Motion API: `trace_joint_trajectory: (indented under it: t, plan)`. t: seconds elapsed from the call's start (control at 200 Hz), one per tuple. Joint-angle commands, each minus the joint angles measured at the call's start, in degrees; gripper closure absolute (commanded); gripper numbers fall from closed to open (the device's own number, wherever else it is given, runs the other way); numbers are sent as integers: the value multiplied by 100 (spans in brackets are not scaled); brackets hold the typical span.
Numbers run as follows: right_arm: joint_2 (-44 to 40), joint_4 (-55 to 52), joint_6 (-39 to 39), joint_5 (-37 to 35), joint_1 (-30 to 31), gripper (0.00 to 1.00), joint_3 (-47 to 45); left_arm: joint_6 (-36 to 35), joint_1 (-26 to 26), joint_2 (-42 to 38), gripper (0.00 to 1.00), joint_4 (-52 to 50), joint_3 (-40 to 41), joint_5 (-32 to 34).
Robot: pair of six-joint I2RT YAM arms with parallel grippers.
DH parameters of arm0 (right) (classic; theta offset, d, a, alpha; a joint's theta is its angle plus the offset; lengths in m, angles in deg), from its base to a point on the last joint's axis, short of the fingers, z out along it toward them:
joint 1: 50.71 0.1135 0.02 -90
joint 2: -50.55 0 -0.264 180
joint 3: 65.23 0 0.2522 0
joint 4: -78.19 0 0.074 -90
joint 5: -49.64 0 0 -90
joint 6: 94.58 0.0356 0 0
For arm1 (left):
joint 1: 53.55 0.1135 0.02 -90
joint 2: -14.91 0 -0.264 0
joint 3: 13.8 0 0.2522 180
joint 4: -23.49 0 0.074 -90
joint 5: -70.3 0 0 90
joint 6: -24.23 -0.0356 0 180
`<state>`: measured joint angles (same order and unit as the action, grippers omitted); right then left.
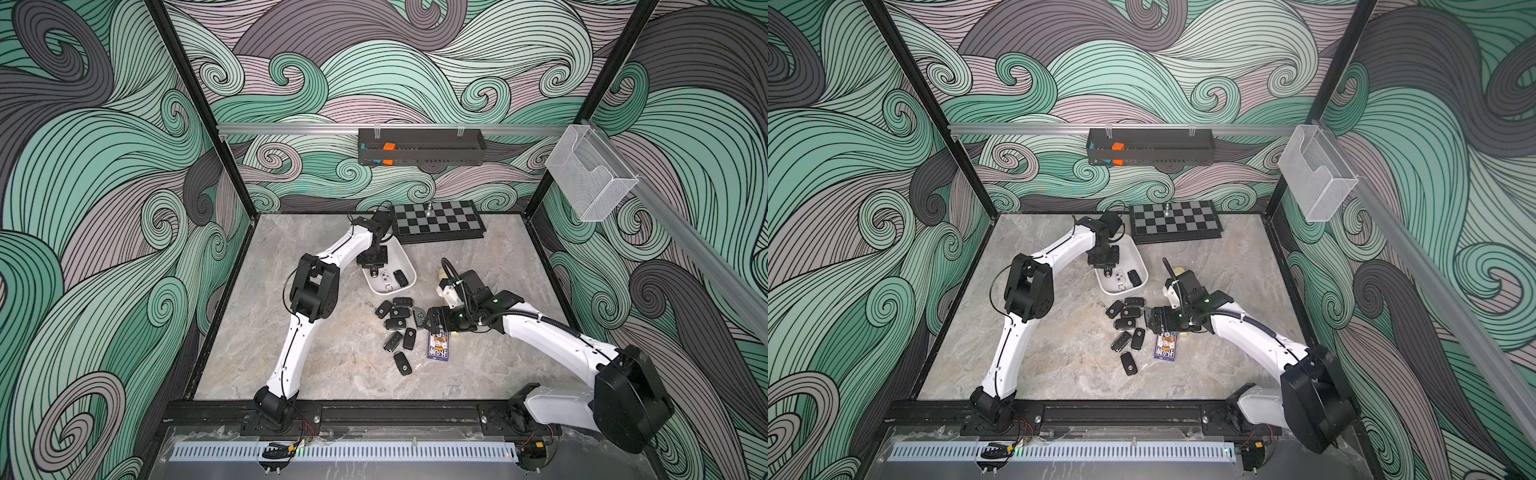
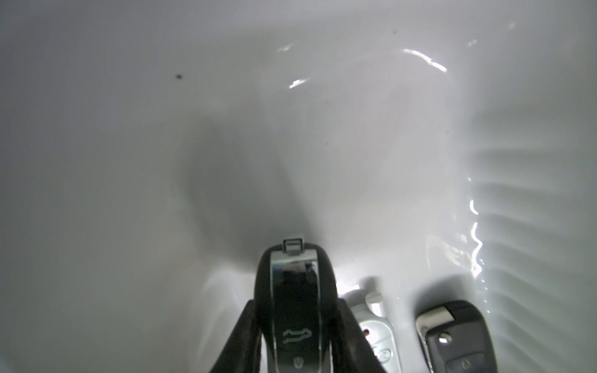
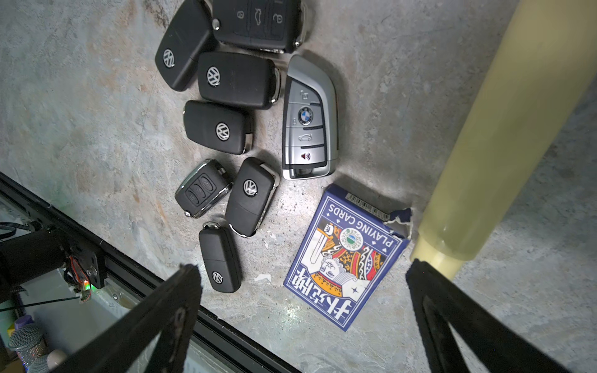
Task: Place the car key into the storage box
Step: Place the car key in the storage box.
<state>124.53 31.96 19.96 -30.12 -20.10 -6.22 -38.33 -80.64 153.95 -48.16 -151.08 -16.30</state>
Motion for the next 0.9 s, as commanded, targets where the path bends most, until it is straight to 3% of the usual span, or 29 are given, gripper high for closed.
trace_joint_trajectory:
  t: [0.0,0.31,0.51,0.625,0.896]
  plan:
    - [-49,21,-53,54,-52,1,85,-30,-2,184,72,-296,-267,-169]
    - [-87,25,-82,68,-73,1,75,156,0,-15,57,-353,-286,-302]
    - [27,18,-175,183,-74,1,67,337,-3,-574,49,-385,-112,-527]
    - [84,-44,-138,230,-56,4,66,406,-3,-1266,47,-15,640,-742]
    - [243,-94,38,-11,343,13,127,656,28,-3336,44,870,3307,-876]
